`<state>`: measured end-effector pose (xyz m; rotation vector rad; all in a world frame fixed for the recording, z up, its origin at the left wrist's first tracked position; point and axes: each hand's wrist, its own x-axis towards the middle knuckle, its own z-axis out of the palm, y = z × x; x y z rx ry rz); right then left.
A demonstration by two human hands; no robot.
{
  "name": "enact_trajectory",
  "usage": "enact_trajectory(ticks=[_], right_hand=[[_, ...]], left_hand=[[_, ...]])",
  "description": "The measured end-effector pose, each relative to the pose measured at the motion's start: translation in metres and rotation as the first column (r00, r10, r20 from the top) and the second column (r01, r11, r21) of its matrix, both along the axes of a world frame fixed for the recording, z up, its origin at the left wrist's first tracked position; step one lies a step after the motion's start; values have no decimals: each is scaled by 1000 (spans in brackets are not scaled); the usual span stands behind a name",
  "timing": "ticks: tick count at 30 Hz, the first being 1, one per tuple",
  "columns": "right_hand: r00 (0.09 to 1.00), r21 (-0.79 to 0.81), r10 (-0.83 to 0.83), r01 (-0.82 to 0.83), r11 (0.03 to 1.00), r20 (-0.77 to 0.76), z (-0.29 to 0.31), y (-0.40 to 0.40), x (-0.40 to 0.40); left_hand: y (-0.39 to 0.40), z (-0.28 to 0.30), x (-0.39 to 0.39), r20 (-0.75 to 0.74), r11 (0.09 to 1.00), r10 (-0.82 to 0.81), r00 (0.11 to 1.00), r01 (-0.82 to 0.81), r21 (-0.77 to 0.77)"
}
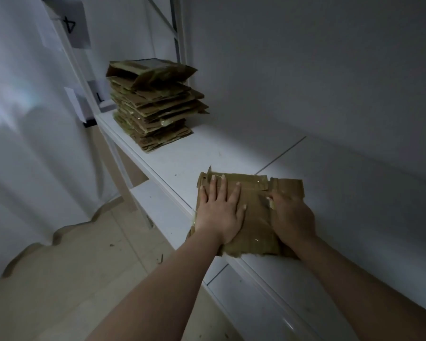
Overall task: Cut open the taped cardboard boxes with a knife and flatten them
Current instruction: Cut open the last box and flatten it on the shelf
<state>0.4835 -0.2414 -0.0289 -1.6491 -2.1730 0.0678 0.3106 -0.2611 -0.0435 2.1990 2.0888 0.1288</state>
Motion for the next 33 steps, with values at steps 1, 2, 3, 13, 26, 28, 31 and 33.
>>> enact_trajectory(ticks=[1, 2, 3, 13, 26, 28, 31, 33], right_hand=[[999, 23, 21, -22, 1000, 39, -8, -2, -2], [994, 23, 44, -46, 999, 104, -10, -2, -5], [980, -15, 64, -62, 998, 191, -11, 1, -5], [952, -382, 123, -7, 924, 279, -17, 25, -5], [955, -424, 193, -83, 902, 223, -9, 22, -6], [947, -406, 185, -65, 912, 264, -11, 16, -6], [946, -322, 149, -51, 945, 289, -19, 9, -9], [950, -325, 148, -53, 944, 274, -20, 13, -9]], left_hand=[[0, -2, -1, -10, 1000, 13, 1000, -13, 24], [1, -3, -2, -15, 999, 23, 1000, -22, 43], [2, -3, -2, -18, 998, 26, 1000, -25, 49], [10, -9, 0, -114, 991, 116, 987, -122, -56], [6, 7, 0, -103, 980, 94, 990, -111, -165], [4, 8, -4, -103, 970, 44, 994, -67, -232], [-5, -3, -4, -121, 991, 57, 991, -71, -114], [-8, -9, -3, -121, 996, 81, 989, -85, -28]])
